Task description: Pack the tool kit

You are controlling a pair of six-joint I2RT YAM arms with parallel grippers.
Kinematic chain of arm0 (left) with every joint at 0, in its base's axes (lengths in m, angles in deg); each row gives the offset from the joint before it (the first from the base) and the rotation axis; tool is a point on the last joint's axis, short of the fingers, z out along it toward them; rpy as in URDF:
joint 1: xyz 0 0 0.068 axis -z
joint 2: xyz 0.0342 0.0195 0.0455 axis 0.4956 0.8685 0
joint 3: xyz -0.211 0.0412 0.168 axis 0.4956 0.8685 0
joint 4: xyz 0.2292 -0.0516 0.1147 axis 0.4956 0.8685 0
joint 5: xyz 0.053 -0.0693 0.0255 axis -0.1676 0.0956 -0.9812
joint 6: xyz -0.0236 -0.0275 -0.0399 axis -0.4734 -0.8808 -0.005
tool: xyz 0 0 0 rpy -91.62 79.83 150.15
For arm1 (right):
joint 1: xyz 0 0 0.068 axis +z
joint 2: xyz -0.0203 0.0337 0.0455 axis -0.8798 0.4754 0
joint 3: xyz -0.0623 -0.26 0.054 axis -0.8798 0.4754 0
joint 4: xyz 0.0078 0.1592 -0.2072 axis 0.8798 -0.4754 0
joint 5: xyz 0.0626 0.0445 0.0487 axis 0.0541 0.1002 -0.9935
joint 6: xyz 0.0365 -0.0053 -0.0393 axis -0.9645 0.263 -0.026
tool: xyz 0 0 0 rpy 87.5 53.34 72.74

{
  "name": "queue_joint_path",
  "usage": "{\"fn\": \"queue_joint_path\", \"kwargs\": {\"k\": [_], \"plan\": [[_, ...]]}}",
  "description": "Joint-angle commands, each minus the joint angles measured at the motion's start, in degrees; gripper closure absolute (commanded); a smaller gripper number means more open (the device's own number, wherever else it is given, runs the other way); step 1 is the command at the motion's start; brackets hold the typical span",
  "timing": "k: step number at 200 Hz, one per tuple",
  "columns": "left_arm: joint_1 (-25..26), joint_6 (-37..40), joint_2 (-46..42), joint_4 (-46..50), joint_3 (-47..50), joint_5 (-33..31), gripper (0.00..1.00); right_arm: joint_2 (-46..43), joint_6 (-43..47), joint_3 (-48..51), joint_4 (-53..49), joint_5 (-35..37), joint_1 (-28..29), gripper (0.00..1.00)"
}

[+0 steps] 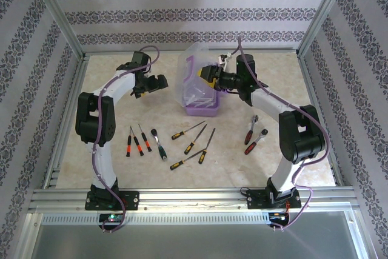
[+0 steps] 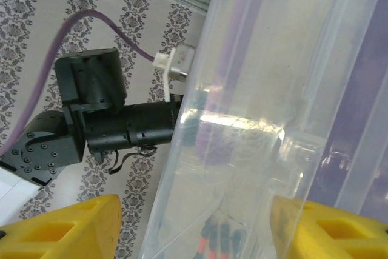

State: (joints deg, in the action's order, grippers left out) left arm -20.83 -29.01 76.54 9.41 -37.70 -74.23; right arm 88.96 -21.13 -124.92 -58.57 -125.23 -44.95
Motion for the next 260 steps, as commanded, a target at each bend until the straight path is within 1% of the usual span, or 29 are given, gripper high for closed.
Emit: {"fn": "queue_joint_path", "kwargs": {"k": [1, 18, 45, 78, 86, 122, 169, 212, 260], "plan": [[0.15, 0.97, 0.08, -1.83, 1.55, -0.05, 0.01, -0.18, 2.9, -2.86, -1.94, 0.51, 0.84, 0.34], [0.15, 0.87, -0.12, -3.12, 2.34, 1.37, 0.01, 0.3, 2.89, -4.0, -2.48, 0.85, 1.21, 0.34], [0.14, 0.48, 0.14, -3.68, 2.45, 1.85, 0.02, 0.96, 4.87, -6.99, -5.45, 1.23, 2.35, 0.34], [0.16, 1.2, 0.32, -2.85, 2.29, -0.91, 0.02, 1.33, 13.52, -13.62, -18.53, 5.36, 4.65, 0.33], [0.12, 1.38, 0.32, -2.35, 2.23, -1.9, 0.02, 1.52, 14.56, -15.22, -20.41, 5.64, 5.1, 0.33], [0.06, 2.07, 1.63, 0.01, 0.84, -3.65, 0.03, 2.91, 15.39, -18.31, -22.75, 6.26, 6.07, 0.33], [-0.05, 1.28, 1.29, -1.83, 3.41, -3.74, 0.02, 5.54, 15.71, -21.51, -24.0, 6.86, 8.06, 0.33], [-0.45, 0.88, 1.06, -3.72, 5.06, -2.12, 0.02, 7.23, 16.05, -24.66, -25.35, 7.72, 9.96, 0.33], [-0.79, 0.24, 0.77, -5.19, 6.4, -0.86, 0.02, 9.1, 20.15, -29.34, -31.84, 10.42, 12.58, 0.32]]}}
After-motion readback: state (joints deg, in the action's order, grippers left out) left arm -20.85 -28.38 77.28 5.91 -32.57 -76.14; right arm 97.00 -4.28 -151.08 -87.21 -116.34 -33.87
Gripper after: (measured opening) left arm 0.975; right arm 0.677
